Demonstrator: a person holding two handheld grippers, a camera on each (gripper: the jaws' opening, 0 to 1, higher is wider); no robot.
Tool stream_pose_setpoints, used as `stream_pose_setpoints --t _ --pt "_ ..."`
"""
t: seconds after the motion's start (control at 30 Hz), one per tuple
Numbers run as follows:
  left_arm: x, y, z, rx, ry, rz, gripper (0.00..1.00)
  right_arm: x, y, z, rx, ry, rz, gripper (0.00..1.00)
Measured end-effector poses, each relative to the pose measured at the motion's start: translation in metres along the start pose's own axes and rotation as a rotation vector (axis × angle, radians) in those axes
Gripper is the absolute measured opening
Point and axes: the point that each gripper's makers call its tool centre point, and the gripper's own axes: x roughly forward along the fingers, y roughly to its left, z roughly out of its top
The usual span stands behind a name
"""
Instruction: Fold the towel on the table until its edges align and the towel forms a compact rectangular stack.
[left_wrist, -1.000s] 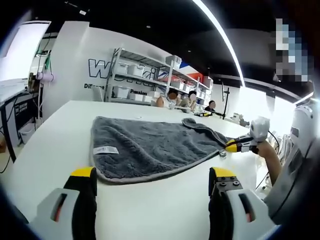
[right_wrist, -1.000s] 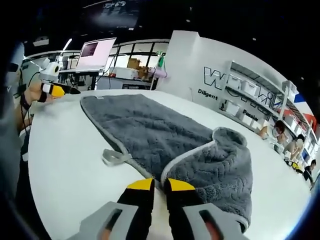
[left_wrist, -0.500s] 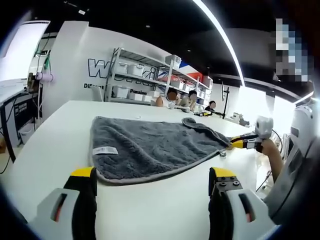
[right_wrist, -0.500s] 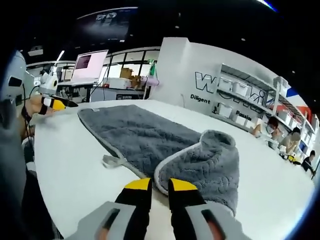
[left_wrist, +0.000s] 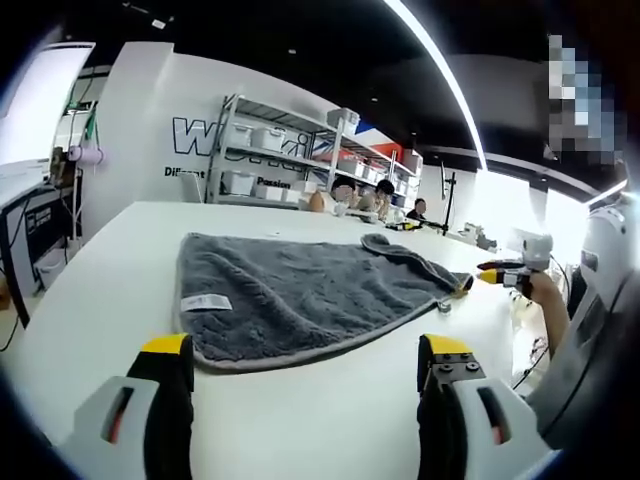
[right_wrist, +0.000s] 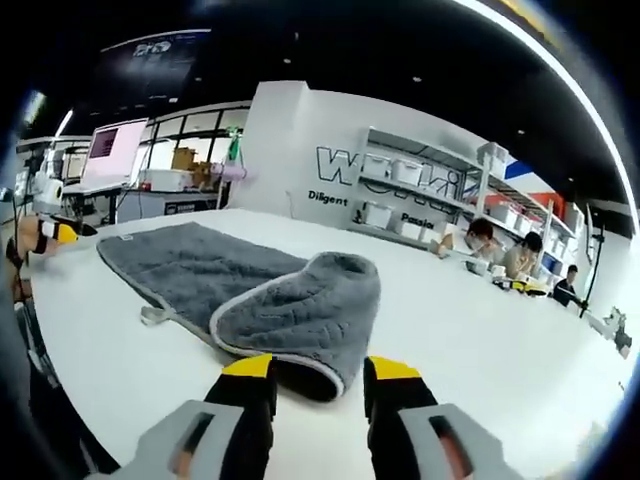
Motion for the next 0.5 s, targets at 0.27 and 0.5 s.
stream_pose_setpoints --t 0.27,0.5 --pt "0.001 -0.002 0.0 0.001 0.002 -0.008 0.98 0.0 -0.008 -0.021 0.039 0.078 -0.063 0.55" --pt "0.001 -0.001 0.0 0.003 0.002 -0.008 0.98 -0.001 -0.01 -0.027 0.078 0.098 -0.087 0.67"
